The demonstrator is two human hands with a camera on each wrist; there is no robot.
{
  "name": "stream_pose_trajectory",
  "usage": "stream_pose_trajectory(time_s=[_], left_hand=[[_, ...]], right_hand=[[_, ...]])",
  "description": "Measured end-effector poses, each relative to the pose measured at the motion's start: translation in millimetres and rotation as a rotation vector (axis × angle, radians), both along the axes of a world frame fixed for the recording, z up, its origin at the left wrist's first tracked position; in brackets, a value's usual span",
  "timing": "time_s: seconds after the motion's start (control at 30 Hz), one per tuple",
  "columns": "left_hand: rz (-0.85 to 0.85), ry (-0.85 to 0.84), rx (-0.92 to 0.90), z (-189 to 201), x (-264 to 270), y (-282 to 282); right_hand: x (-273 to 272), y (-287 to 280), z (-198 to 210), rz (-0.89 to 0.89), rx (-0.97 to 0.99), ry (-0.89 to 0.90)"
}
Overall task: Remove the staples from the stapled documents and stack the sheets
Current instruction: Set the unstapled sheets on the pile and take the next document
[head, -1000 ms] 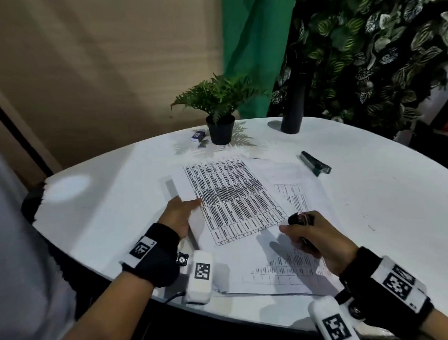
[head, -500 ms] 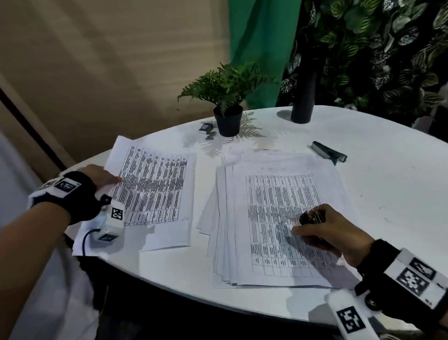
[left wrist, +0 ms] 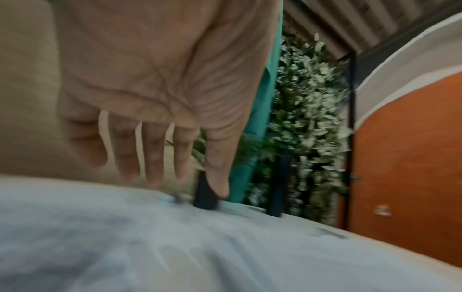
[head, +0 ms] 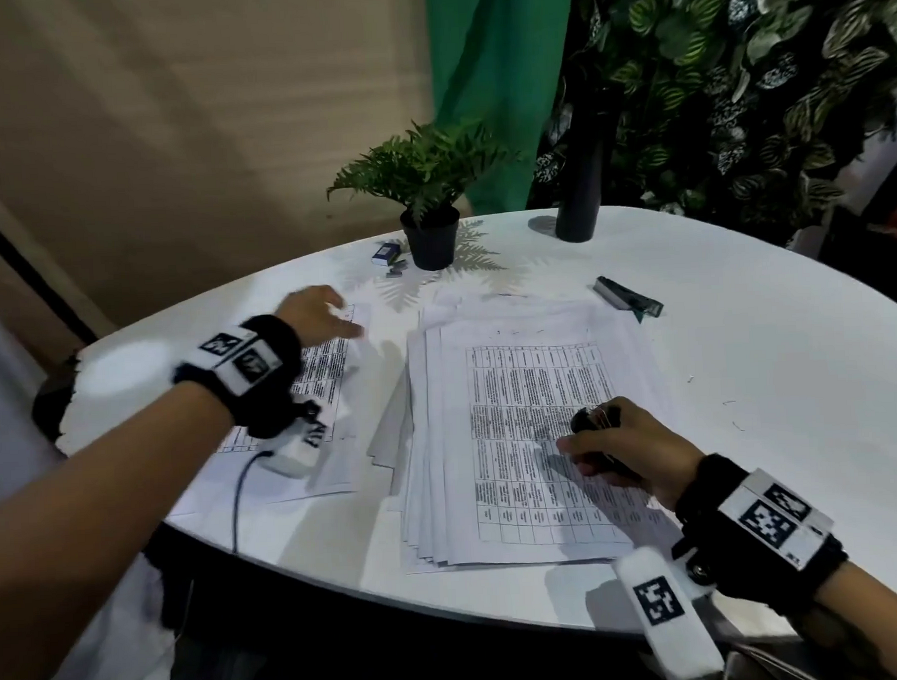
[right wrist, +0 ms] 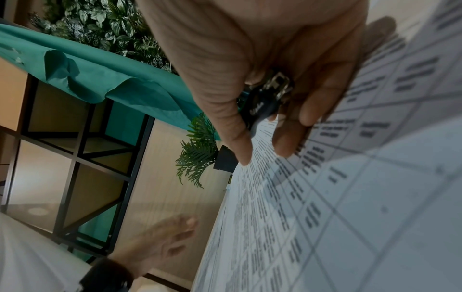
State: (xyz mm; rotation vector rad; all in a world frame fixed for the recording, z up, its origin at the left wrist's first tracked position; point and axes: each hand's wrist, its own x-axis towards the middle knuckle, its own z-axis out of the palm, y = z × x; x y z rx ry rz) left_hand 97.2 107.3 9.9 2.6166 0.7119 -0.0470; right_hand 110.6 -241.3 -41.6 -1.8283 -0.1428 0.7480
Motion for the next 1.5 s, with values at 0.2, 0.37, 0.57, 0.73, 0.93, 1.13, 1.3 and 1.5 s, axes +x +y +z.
stream_pose_trajectory(time_s=[0.2,0.37,0.57,0.73,0.93,1.13,1.3,1.5], left_hand=[[-0.143,0.262,-0.134,-21.3,45.7,-89.9],[-0.049,0.222,-0.156,-23.0,57.4,-97.7],[0.054,0.101,-0.17,-25.3,58.5,-100.4],[0.087,0.195,-0.417,-18.4,52.6,-84.8],[0.163,0.222,-0.562,-34.8,46.0,-71.4],[0.144,0.206,-0.812,-50.0,37.1,-73.3],[0.031,0.16,-0.874,-51.5,27.7,-78.2],[-0.128,-0.28,-0.762,-20.5,19.0,-86.7]], right_hand=[[3.1,-1.4,-7.2,-0.046,0.045,0.013],[4.6,-0.4,-10.6,-0.044,0.056,0.001],[0.9,0.2,-10.0,-0.083,0.081,0.035],[-2.5,-1.4,-0.4,-0.088,0.109,0.041],[-2.9,-1.6,1.6,-0.1,0.109,0.051],[-1.6,-2.6,-2.9,-0.116,0.107,0.055],[-0.5,-1.7,-4.2,-0.093,0.08,0.032],[22.5,-13.8,30.1,-0.192,0.168,-0.075]])
